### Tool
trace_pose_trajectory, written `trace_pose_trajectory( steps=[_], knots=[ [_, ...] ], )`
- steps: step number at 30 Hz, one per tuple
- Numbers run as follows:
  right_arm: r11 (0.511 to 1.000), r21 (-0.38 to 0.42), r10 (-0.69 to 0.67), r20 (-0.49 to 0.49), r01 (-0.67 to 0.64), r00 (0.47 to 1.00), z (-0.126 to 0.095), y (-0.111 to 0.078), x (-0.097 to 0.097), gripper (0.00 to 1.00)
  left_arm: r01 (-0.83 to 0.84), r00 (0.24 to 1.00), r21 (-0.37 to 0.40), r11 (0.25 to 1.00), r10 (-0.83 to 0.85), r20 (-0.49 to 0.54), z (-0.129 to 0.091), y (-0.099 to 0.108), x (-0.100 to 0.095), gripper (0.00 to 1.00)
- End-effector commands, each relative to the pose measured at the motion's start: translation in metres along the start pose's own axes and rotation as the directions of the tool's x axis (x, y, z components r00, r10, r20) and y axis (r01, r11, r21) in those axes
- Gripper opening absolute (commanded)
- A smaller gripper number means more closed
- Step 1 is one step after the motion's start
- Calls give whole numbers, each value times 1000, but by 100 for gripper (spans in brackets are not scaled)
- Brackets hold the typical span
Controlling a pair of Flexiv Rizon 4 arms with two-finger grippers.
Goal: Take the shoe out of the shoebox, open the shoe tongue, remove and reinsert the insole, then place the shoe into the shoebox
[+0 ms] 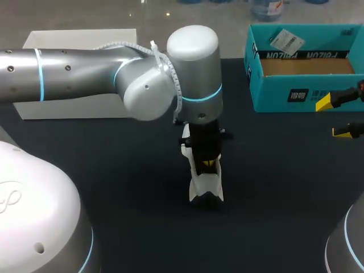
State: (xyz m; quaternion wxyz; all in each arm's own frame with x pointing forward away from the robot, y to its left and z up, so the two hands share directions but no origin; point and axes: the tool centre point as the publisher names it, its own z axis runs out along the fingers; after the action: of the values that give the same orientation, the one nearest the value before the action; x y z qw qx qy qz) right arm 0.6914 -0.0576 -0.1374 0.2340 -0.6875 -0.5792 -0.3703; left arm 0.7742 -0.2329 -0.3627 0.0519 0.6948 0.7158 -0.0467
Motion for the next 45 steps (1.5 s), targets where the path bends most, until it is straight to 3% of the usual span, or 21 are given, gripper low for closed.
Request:
trace_pose_trajectory(
  steps=[1,8,16,19,22,23,24,45],
  knots=[
    [1000,1,2,2,-2,1000,1,0,0,100,8,1000,-48,999,-8,-6,2,3,0,0],
    [1000,1,2,2,-2,1000,1,0,0,100,16,1000,-135,991,-18,-17,3,22,4,0],
    [1000,1,2,2,-2,1000,1,0,0,100,22,999,-202,979,-26,-18,-5,25,8,3],
    [1000,1,2,2,-2,1000,1,0,0,100,29,999,-209,977,-36,-32,-7,25,9,18],
    [1000,1,2,2,-2,1000,1,0,0,100,49,997,-209,977,-60,-47,-4,30,9,48],
    [1000,1,2,2,-2,1000,1,0,0,100,51,997,-215,975,-63,-53,-3,30,9,92],
    [1000,1,2,2,-2,1000,1,0,0,100,56,996,-207,977,-68,-53,-3,30,9,100],
    [1000,1,2,2,-2,1000,1,0,0,100,76,994,-197,977,-90,-67,-17,32,8,100]
  ],
)
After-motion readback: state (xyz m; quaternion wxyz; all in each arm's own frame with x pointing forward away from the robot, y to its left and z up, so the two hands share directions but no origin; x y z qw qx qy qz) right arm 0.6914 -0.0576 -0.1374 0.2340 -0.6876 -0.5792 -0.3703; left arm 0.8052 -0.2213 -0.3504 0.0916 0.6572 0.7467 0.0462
